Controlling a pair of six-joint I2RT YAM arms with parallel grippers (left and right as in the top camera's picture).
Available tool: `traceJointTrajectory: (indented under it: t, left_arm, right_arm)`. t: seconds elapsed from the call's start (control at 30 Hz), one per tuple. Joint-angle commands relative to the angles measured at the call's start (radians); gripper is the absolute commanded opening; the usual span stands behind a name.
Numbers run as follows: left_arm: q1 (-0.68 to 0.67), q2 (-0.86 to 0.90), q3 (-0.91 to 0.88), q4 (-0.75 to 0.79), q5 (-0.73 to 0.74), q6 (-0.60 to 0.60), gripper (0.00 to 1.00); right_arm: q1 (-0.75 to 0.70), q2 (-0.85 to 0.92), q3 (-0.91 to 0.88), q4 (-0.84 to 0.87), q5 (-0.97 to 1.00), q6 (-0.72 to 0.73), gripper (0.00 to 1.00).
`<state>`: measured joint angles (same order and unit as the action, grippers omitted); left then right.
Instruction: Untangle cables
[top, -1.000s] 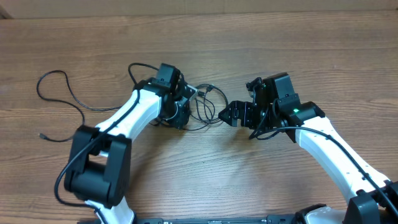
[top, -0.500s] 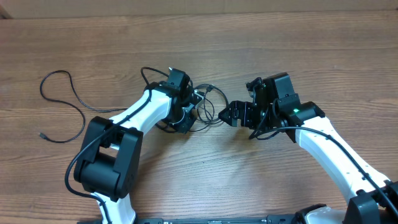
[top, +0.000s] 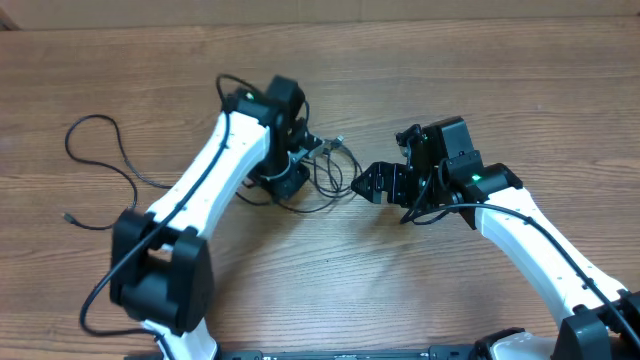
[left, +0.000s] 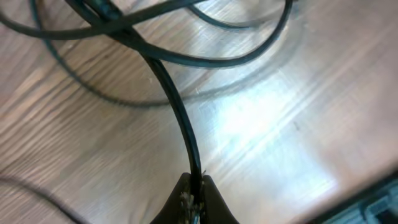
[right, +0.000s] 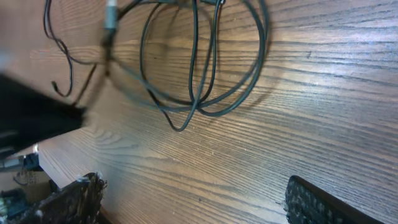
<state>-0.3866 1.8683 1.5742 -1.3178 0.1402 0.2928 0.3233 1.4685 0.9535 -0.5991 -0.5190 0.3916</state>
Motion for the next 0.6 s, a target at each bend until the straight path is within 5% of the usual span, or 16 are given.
traceJointTrajectory:
  t: [0.0, 0.23, 0.57]
  left_arm:
    - [-0.005, -0.032, 0.1, -0.079, 0.097, 0.123, 0.04]
    - [-0.005, -0.032, 0.177, -0.223, 0.447, 0.389, 0.04]
    - [-0.004, -0.032, 0.179, -0.238, 0.477, 0.415, 0.04]
  right_arm:
    - [0.003, 0.004, 0.002, 0.003, 0.003, -0.004, 0.92]
    - [0.003, 0.004, 0.002, 0.036, -0.243, -0.137, 0.91]
    - [0.033, 0.004, 0.002, 0.055, -0.163, -0.321, 0.88]
